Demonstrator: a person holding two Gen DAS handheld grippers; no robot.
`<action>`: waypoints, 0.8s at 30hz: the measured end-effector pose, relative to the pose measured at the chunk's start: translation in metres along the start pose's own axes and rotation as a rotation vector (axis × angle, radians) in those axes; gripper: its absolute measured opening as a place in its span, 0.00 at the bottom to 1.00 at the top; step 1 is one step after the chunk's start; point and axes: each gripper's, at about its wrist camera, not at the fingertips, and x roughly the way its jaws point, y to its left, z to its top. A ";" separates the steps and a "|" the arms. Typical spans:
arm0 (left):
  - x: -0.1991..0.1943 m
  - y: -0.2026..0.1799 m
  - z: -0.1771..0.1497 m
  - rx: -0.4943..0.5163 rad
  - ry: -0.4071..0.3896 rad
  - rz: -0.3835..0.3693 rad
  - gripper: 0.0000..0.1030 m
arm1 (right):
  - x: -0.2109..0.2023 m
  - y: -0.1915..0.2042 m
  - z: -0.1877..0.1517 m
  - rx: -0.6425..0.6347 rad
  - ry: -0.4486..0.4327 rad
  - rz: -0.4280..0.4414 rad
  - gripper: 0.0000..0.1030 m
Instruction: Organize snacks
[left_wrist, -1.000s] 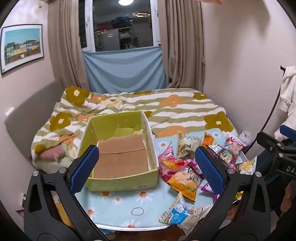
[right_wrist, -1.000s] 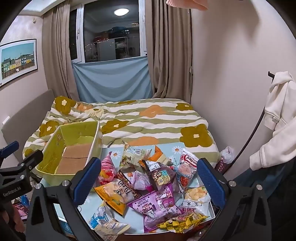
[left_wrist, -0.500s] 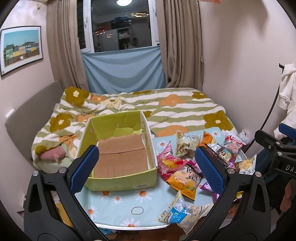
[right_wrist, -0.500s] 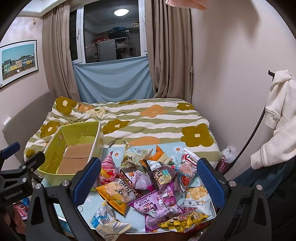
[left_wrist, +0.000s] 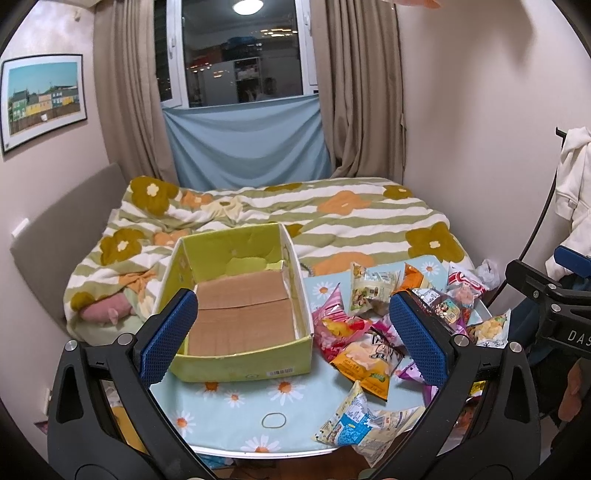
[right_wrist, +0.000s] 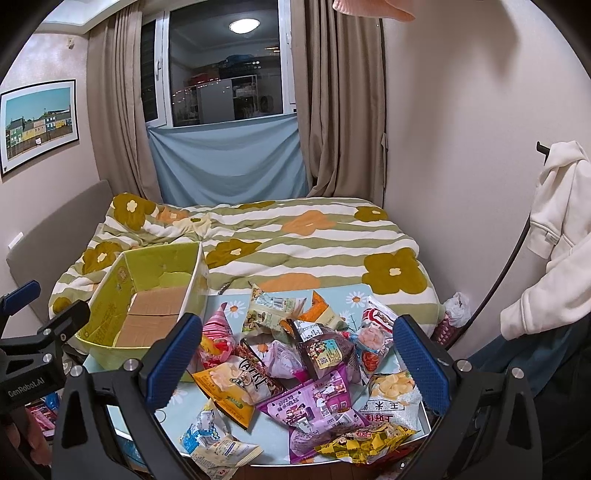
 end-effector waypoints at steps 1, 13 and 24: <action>0.000 0.000 0.000 0.000 -0.001 0.001 1.00 | 0.000 0.000 0.000 0.000 0.000 0.000 1.00; -0.008 -0.002 0.000 -0.002 -0.011 0.009 1.00 | 0.003 -0.008 0.005 0.002 -0.001 0.002 1.00; -0.009 -0.001 0.001 -0.002 -0.012 0.010 1.00 | -0.004 0.001 -0.002 0.000 -0.005 0.009 1.00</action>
